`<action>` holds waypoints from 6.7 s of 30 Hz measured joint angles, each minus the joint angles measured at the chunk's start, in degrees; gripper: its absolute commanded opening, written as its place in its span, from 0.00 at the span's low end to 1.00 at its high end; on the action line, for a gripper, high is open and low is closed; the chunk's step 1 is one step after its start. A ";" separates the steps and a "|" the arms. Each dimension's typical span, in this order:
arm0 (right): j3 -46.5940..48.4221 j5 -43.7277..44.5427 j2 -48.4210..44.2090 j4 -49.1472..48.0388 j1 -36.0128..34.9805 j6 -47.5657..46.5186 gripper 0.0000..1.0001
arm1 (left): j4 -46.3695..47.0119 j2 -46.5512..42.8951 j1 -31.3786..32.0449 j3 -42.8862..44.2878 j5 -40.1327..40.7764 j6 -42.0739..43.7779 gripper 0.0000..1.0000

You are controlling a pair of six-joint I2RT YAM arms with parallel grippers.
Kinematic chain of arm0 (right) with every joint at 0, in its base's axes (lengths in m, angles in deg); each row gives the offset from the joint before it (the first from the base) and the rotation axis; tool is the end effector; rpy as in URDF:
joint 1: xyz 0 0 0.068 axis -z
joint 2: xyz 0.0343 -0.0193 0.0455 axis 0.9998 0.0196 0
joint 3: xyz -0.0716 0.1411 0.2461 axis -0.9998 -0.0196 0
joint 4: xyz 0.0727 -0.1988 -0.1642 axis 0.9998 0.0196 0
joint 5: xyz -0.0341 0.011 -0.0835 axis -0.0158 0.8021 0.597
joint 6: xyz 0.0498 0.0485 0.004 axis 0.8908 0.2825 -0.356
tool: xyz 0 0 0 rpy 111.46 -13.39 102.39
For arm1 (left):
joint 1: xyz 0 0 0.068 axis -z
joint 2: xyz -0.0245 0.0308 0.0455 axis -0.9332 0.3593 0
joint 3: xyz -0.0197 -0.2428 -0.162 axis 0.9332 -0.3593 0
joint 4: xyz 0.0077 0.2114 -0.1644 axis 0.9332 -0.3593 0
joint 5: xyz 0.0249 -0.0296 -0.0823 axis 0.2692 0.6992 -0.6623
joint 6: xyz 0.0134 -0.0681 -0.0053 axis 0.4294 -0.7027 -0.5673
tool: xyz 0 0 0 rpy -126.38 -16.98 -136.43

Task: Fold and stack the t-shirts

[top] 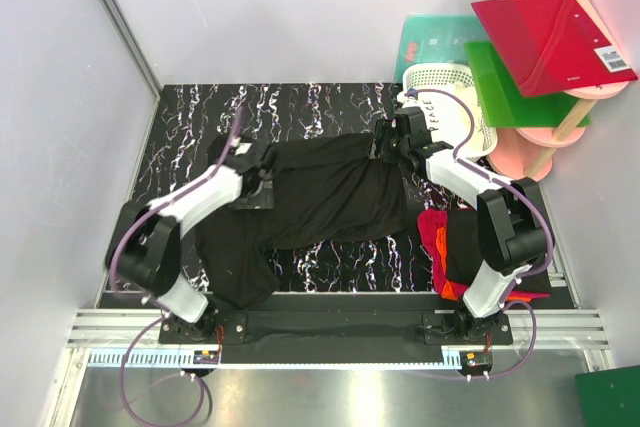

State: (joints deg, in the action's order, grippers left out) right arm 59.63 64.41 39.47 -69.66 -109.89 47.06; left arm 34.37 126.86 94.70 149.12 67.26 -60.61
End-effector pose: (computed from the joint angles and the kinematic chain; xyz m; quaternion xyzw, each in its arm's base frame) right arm 0.3881 0.1483 0.2306 0.0083 0.8942 0.1575 0.4189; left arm 0.2906 -0.1122 0.2009 -0.0477 0.9642 0.1447 0.2169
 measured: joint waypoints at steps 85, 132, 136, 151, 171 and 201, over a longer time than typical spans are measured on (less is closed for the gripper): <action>0.09 -5.16 4.39 -0.15 -0.52 1.09 0.67 | 21.35 13.05 -25.38 5.09 -22.10 -2.45 0.00; -0.07 -6.47 5.51 -1.49 -2.03 1.73 0.68 | -5.57 2.99 -15.85 0.57 1.95 -5.33 0.99; -0.22 -6.49 5.62 -1.46 -2.03 1.75 0.67 | -5.25 -1.62 -14.05 0.55 3.76 -5.66 0.99; 4.24 -4.22 9.99 0.61 -2.36 0.63 0.00 | 2.51 10.73 -10.82 17.92 1.79 0.04 0.00; 38.03 4.57 32.11 28.70 -2.40 -3.45 0.00 | -13.46 35.71 -17.11 42.64 -4.96 2.95 0.00; 60.65 10.91 44.96 37.18 0.26 -3.74 0.02 | -16.13 50.38 -19.69 73.18 -12.70 4.79 0.00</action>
State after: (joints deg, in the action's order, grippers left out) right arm 120.28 75.32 84.43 -32.48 -109.63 43.32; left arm 18.24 177.24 75.01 222.29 54.56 -55.82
